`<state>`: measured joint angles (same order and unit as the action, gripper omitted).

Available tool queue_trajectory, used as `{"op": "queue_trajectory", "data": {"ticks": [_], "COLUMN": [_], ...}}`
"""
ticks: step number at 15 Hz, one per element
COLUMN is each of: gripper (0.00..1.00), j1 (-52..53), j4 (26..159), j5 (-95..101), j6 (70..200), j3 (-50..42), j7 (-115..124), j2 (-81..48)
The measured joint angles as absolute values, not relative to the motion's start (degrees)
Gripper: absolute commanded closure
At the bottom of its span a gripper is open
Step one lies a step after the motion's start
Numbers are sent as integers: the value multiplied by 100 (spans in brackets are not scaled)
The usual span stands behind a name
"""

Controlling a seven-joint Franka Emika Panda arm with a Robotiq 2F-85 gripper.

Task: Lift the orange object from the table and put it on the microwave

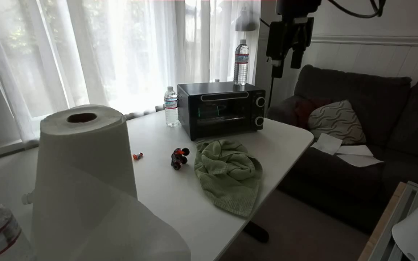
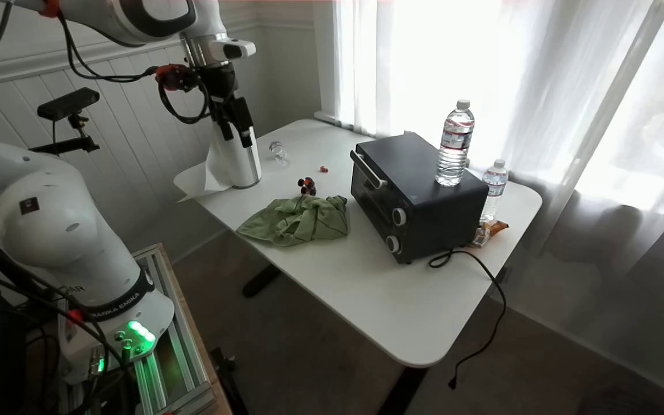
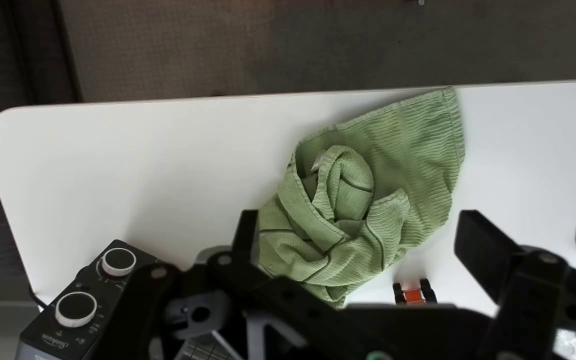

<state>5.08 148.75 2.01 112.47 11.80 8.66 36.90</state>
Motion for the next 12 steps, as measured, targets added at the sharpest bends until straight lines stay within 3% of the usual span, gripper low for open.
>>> {"op": "queue_trajectory", "data": {"ticks": [6, 12], "gripper": [0, 0], "j1": [571, 975], "j4": [14771, 13987], "j5": [208, 202], "j6": [11247, 11386], "j3": [1246, 1619], "j7": [866, 935], "j2": [3570, 2659]}}
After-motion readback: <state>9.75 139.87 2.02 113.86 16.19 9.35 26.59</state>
